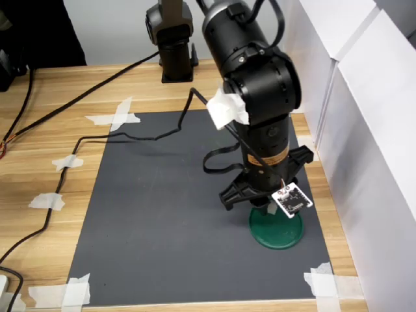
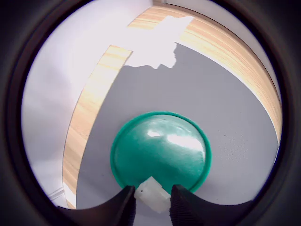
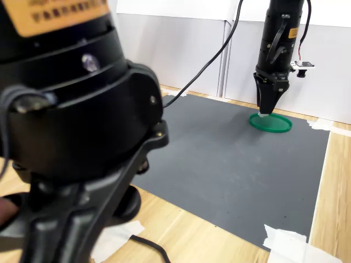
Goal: Grasp a white terminal and put it on the green lid.
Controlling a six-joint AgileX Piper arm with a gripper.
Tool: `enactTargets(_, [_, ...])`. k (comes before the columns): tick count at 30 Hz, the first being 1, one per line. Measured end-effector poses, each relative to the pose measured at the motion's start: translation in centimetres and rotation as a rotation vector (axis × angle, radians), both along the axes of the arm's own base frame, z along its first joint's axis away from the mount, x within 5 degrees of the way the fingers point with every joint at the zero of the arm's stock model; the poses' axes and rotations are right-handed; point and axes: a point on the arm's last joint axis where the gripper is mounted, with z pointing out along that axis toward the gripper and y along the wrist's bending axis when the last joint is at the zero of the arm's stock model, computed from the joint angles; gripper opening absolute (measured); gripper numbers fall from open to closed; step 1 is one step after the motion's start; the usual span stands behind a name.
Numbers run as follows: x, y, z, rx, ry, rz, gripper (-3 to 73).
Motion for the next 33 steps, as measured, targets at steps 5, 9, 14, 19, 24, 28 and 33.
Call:
enactTargets(5, [0.0, 0.3, -0.4, -0.011, -0.004, 0.016, 33.8])
enactTargets(9, [0.3, 0.3, -0.6, -0.019, -0.028, 0.017, 45.3])
enactTargets(14, [0.2, 0.2, 0.2, -0.022, -0.047, 0.02, 50.9])
enactTargets(19, [-0.4, -0.5, 4.7, 0.091, -0.134, -0.021, 40.1])
enactTargets(24, [-1.4, -2.3, 9.0, 0.144, -0.232, -0.059, 13.3])
enactTargets(28, [-3.0, -5.6, 11.2, 0.163, -0.32, -0.138, 0.7])
enactTargets(33, [-6.5, -11.1, 13.2, 0.177, -0.546, -0.27, -1.4])
